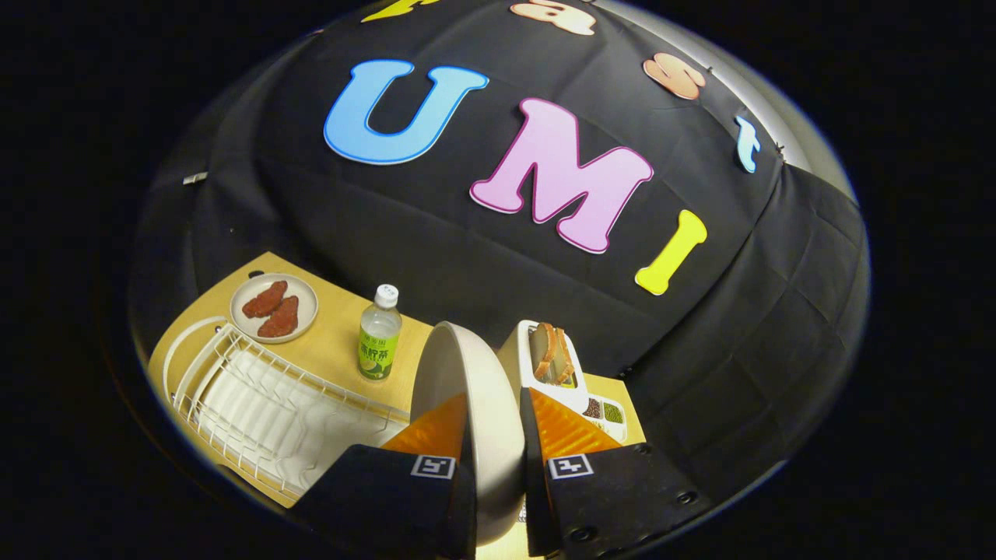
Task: Take the plate from the dish rack, then take the spoon from the basket and place it into the plate.
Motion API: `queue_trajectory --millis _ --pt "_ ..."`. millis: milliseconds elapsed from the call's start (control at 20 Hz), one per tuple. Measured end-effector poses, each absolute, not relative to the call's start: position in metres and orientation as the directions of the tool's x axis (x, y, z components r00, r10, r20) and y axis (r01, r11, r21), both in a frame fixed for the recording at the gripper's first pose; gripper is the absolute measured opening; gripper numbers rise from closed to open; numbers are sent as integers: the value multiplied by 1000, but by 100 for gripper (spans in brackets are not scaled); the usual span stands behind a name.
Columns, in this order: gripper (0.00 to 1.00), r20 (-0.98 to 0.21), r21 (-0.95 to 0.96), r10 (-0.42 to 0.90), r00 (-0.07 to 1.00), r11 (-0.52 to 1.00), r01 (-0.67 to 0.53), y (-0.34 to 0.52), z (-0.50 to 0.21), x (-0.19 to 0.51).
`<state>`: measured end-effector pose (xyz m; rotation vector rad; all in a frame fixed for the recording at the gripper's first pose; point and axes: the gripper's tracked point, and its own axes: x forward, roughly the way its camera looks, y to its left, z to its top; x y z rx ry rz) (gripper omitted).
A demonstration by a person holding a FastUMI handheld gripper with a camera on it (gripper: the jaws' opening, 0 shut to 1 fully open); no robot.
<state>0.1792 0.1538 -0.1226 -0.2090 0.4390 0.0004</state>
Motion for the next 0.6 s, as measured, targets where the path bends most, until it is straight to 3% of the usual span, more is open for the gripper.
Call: queue_trajectory --millis 600 --pt "28 -351 66 62 934 997 -41 56 -70 81"
